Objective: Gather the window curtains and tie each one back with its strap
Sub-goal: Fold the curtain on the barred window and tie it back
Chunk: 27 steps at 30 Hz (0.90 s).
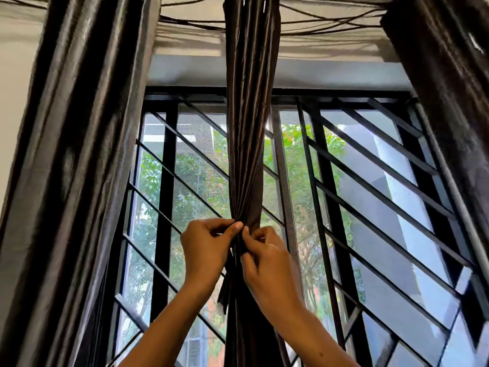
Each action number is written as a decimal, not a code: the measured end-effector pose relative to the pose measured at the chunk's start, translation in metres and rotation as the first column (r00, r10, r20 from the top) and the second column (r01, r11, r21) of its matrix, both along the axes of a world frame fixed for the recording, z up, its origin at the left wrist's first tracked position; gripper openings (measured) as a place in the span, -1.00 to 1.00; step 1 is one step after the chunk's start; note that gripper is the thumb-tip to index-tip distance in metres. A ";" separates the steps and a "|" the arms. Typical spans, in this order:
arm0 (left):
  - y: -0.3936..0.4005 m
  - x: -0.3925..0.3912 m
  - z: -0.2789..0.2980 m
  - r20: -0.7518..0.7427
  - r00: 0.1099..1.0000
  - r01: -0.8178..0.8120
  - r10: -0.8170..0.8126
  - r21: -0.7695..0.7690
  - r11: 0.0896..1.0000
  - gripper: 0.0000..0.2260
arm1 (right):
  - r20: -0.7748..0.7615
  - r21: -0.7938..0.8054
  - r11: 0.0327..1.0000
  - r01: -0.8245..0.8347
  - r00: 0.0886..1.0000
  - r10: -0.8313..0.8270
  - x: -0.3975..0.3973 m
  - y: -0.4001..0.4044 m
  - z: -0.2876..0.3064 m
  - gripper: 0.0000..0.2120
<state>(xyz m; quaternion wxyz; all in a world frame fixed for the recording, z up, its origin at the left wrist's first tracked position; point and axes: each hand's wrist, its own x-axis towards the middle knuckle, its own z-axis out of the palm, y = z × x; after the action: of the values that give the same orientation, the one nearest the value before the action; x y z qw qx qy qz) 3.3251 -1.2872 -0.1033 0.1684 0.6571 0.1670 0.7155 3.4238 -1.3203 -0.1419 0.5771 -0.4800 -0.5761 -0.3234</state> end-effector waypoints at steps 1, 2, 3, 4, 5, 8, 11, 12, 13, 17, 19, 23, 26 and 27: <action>0.000 0.000 0.001 -0.004 1.000 -0.003 0.003 0.003 1.000 -0.89 | 0.002 -0.017 1.000 0.007 1.000 -0.007 0.000 0.000 -0.001 -0.38; -0.001 0.001 0.002 -0.005 1.000 -0.009 0.009 0.008 1.000 -0.88 | 0.004 -0.036 0.999 0.011 1.000 -0.011 0.000 0.000 -0.002 -0.38; -0.002 0.001 0.003 -0.005 1.000 -0.019 0.019 0.003 1.000 -0.86 | 0.015 -0.052 0.999 0.014 1.000 -0.013 -0.001 -0.001 -0.003 -0.41; -0.001 0.002 0.004 -0.007 0.999 -0.032 0.032 -0.008 0.999 -0.83 | 0.028 -0.064 0.998 0.011 1.000 -0.009 -0.001 -0.002 -0.003 -0.43; 0.000 0.002 0.006 -0.011 0.999 -0.039 0.039 -0.027 0.999 -0.81 | 0.043 -0.078 0.997 0.001 0.999 0.003 -0.001 -0.003 -0.003 -0.45; 0.005 0.002 0.011 -0.023 0.999 0.019 -0.022 -0.116 0.993 -0.86 | -0.059 -0.114 0.968 -0.222 0.975 0.216 0.007 -0.009 0.002 -0.57; 0.009 -0.005 0.016 -0.011 0.984 0.173 -0.180 -0.222 0.960 -0.86 | -0.291 0.069 0.947 -0.313 0.902 0.319 0.032 -0.011 0.012 -0.91; 0.009 -0.007 0.017 -0.012 0.965 0.250 -0.261 -0.252 0.935 -0.87 | -0.350 0.086 0.952 -0.293 0.886 0.304 0.041 -0.011 0.015 -0.92; 0.006 -0.009 0.018 -0.018 0.938 0.326 -0.345 -0.282 0.902 -0.89 | -0.412 0.040 0.941 -0.335 0.853 0.322 0.049 -0.008 0.018 -0.84; 0.002 -0.016 0.022 -0.032 0.844 0.478 -0.535 -0.404 0.780 -0.90 | -0.686 -0.135 0.613 -0.778 0.520 0.509 0.054 -0.005 0.028 -0.63; 0.003 -0.017 0.023 -0.060 0.847 0.459 -0.528 -0.418 0.784 -0.86 | -0.654 -0.111 0.575 -0.811 0.495 0.572 0.052 -0.014 0.029 -0.70; 0.004 -0.013 0.022 -0.055 0.923 0.350 -0.382 -0.299 0.888 -0.82 | -0.488 -0.029 0.831 -0.555 0.734 0.473 0.044 -0.029 0.026 -0.76; 0.006 -0.009 0.021 -0.070 0.971 0.210 -0.228 -0.195 0.958 -0.79 | -0.385 -0.037 0.928 -0.371 0.862 0.329 0.038 -0.038 0.027 -0.83; 0.006 -0.009 0.021 -0.084 0.978 0.174 -0.190 -0.166 0.971 -0.78 | -0.380 -0.066 0.930 -0.362 0.871 0.312 0.039 -0.041 0.029 -0.81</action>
<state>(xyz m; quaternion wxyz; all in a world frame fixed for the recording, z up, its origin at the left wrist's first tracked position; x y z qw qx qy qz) 3.3158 -1.2816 -0.0827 0.2762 0.6891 0.1702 0.6480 3.4630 -1.3610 -0.1132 0.6873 -0.4613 -0.5549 -0.0838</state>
